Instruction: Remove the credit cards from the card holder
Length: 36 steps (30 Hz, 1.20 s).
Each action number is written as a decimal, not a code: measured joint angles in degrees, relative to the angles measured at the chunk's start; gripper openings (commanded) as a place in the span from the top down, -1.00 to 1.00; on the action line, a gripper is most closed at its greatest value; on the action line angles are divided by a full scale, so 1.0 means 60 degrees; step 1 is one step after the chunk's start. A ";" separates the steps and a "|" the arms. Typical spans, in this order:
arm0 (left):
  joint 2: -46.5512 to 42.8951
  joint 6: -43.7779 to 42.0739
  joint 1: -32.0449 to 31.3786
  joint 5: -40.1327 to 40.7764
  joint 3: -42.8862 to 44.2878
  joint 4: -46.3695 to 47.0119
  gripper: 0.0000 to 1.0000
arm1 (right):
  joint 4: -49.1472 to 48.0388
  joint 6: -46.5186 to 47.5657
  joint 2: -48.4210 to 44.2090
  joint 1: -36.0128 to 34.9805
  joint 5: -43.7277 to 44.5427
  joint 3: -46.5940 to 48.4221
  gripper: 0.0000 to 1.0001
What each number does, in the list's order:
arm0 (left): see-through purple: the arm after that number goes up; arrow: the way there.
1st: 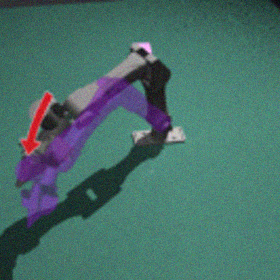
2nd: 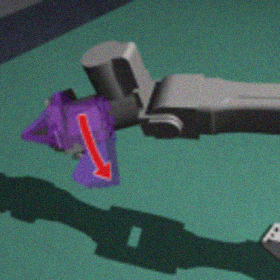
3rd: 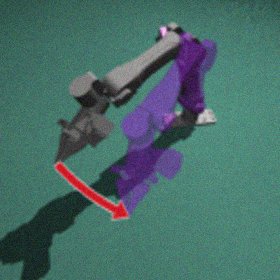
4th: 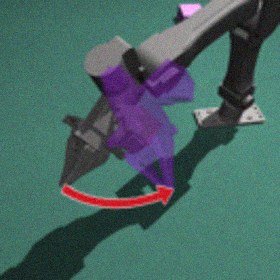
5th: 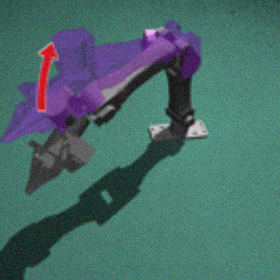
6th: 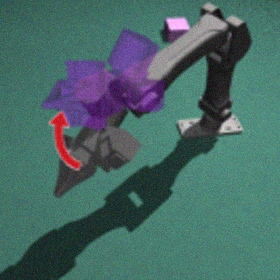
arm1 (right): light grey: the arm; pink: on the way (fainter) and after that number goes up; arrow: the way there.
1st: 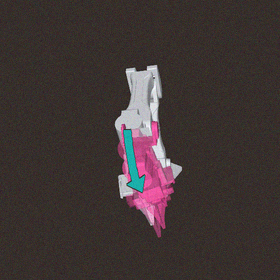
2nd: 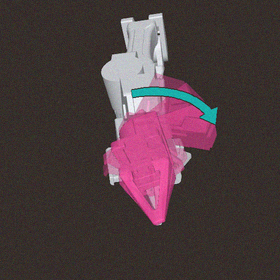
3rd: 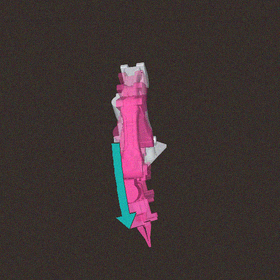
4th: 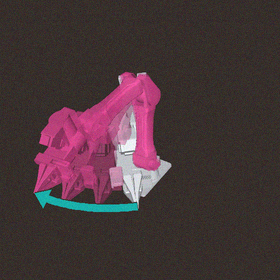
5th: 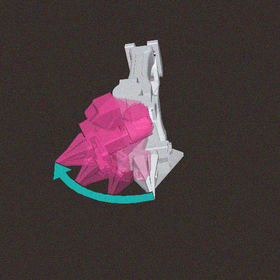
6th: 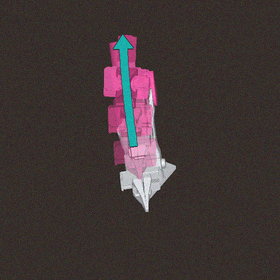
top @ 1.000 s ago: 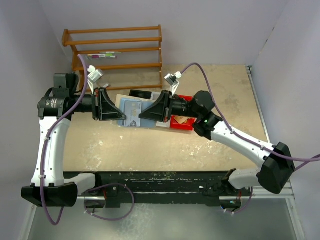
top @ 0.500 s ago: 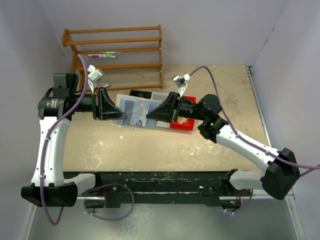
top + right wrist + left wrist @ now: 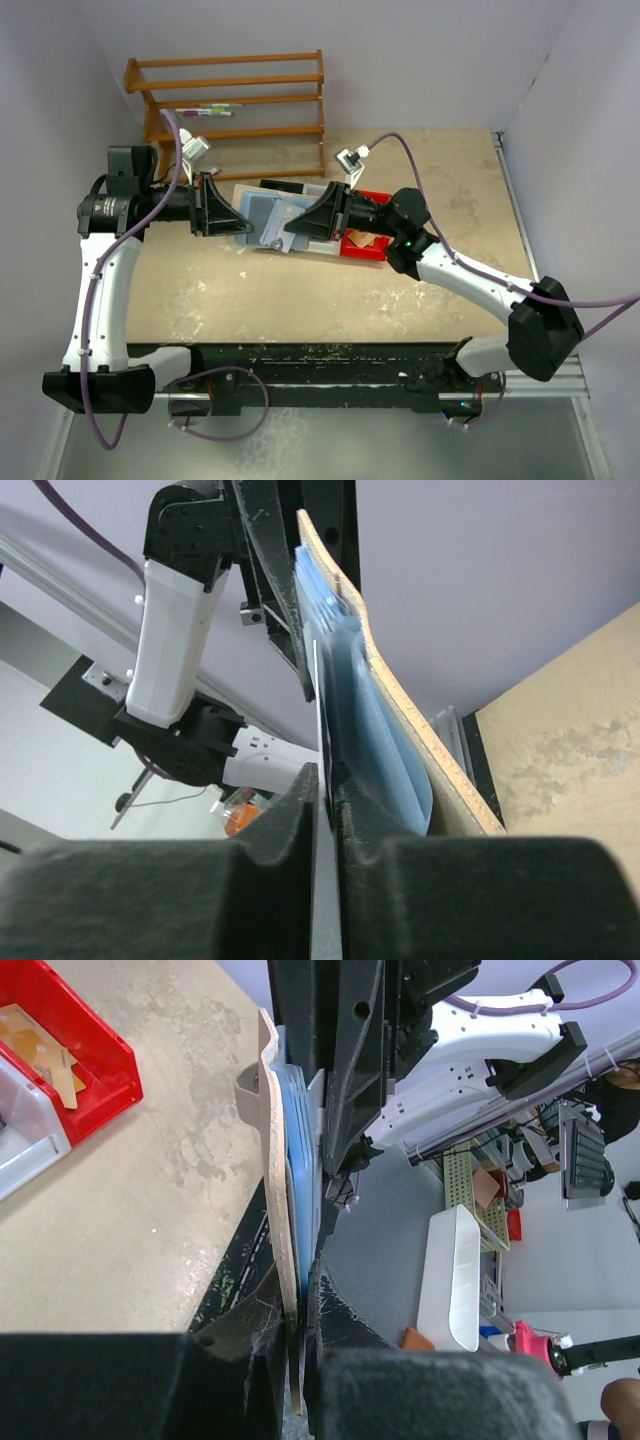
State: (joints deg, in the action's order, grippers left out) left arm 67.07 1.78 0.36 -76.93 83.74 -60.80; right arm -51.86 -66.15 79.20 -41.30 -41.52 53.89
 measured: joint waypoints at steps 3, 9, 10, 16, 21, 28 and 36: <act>0.0000 0.0044 0.0000 0.0120 0.0000 0.0004 1.00 | -0.0237 -0.0193 0.0025 0.0000 -0.0004 0.0000 1.00; 0.0000 0.0004 0.0000 0.0994 0.0011 -0.0051 1.00 | -0.0036 -0.0229 -0.0047 0.0084 -0.0007 0.0000 1.00; 0.0007 -0.0036 -0.0004 0.1341 0.0029 -0.0106 1.00 | 0.0186 -0.0142 -0.0142 0.0149 -0.0004 0.0000 1.00; 0.0251 -0.0492 0.0000 0.4087 0.0408 -0.0255 1.00 | 0.2393 0.0922 -0.1013 0.1104 0.0033 0.0004 1.00; 0.0277 -0.0827 0.0000 0.5417 0.0761 -0.0280 1.00 | 0.5016 0.2459 -0.0980 0.1701 0.0707 0.0678 1.00; 0.0084 -0.1239 0.0000 0.5464 0.1169 -0.0612 1.00 | 0.6379 0.3803 0.1384 0.1657 0.1526 0.2634 1.00; -0.0058 -0.1778 0.0000 0.5639 0.2084 -0.1308 1.00 | 0.7264 0.4572 0.4980 0.1519 0.2342 0.5282 1.00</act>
State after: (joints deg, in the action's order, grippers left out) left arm 66.72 -8.88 0.36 -43.09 96.25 -68.64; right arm -8.27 -38.72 109.08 -32.18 -27.46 85.58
